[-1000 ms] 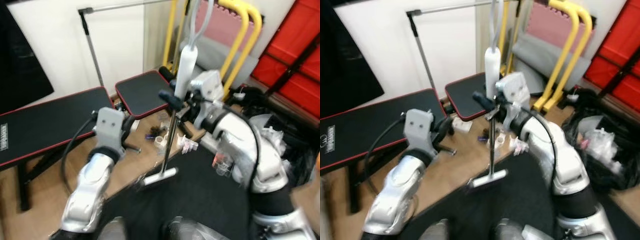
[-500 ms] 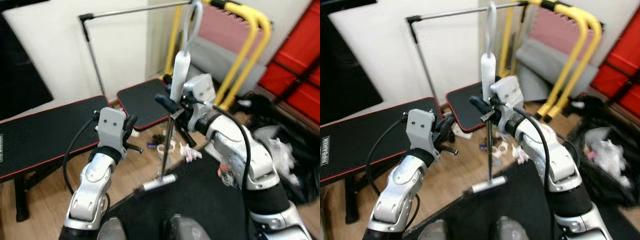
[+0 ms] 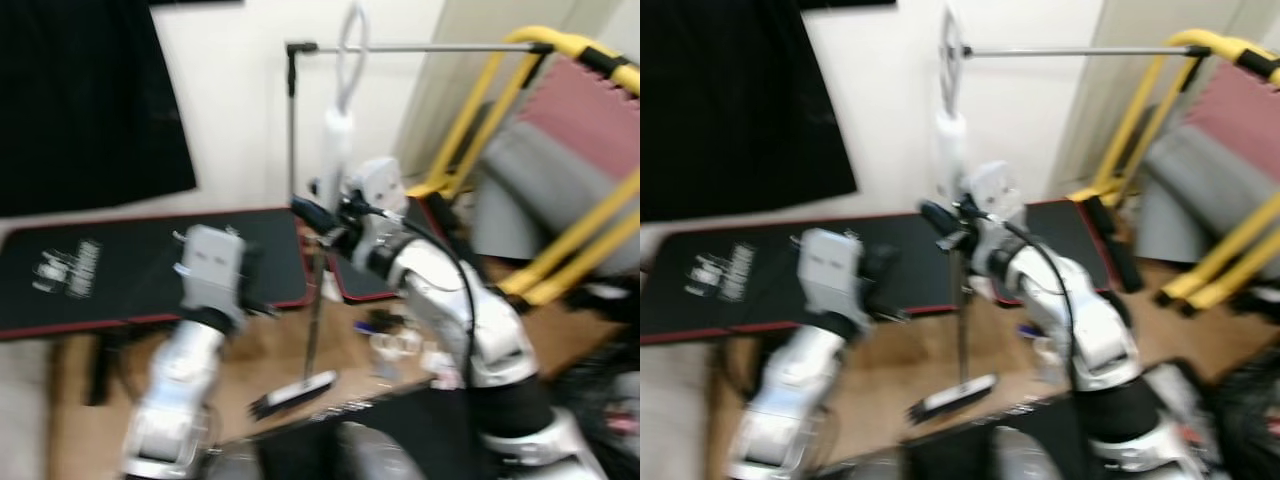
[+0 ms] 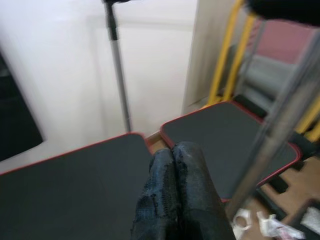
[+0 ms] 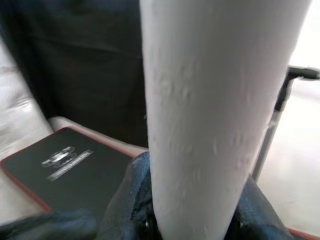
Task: Sweep floor
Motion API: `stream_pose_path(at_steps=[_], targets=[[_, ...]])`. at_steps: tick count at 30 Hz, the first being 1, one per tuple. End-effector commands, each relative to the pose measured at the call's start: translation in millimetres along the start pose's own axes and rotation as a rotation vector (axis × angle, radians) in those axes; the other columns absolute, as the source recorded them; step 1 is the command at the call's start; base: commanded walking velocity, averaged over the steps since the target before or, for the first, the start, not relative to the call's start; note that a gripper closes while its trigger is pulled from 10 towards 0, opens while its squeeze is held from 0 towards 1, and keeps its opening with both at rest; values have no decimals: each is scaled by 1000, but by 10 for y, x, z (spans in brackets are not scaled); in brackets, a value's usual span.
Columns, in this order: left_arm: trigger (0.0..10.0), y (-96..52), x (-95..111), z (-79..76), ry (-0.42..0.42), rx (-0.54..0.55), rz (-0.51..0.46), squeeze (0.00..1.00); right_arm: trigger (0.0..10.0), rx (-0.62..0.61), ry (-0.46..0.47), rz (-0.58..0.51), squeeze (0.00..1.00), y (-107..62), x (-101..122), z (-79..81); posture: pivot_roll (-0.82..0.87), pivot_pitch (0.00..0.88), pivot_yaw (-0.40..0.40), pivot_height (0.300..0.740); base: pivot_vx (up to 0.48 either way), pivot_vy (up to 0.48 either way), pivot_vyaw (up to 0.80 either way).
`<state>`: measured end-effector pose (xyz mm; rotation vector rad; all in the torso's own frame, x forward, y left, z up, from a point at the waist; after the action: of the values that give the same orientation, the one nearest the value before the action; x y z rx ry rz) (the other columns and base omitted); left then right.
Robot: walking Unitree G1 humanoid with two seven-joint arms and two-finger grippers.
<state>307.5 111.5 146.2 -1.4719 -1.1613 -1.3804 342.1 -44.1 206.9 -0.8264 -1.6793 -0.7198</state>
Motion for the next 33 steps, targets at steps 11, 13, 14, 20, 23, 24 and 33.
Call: stream_pose_path(at_steps=[11, 13, 14, 20, 23, 24, 33], targets=[[10000, -186, -99, -198, -27, -141, 104, 0, 10000, -227, 38, 77, 0, 125, -120, -344, -86, 224, -148, 740, 0, 0, 0], [10000, -253, -110, -208, -35, -159, 126, 0, 10000, -285, 61, 77, 0, 140, -144, -447, -79, 242, -146, 740, 0, 0, 0], [10000, -253, -110, -208, -35, -159, 126, 0, 10000, -285, 61, 77, 0, 140, -144, -447, -79, 242, -146, 740, 0, 0, 0], [10000, -377, -14, -277, -102, -189, 124, 0, 10000, -405, 67, 77, 0, 191, -141, -757, -75, 292, -141, 740, 0, 0, 0], [10000, -419, 9, -307, -114, -197, 128, 0, 10000, -435, 43, 72, 0, 213, -81, -860, -74, 305, -140, 740, 0, 0, 0], [10000, -436, 17, -315, -116, -199, 129, 0, 10000, -451, 30, 67, 0, 224, -49, -920, -69, 319, -142, 740, 0, 0, 0], [10000, -555, 80, -357, -102, -206, 135, 0, 10000, -539, 16, 50, 0, 345, 65, -1195, -60, 365, -150, 740, 0, 0, 0]])
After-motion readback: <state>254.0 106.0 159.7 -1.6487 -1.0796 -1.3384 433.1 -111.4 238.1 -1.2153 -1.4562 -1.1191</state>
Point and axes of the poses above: a point about 5 cm out from each wrist's last joint towards the gripper, its own y axis pointing out of the wrist towards the gripper, its own x axis along the axis of the wrist's last joint, z = x × y, the point moved 6 cm from there along y, pointing out of the wrist towards the gripper, and after that the axes turned 12 degrees about -y, right-handed, at the moved point
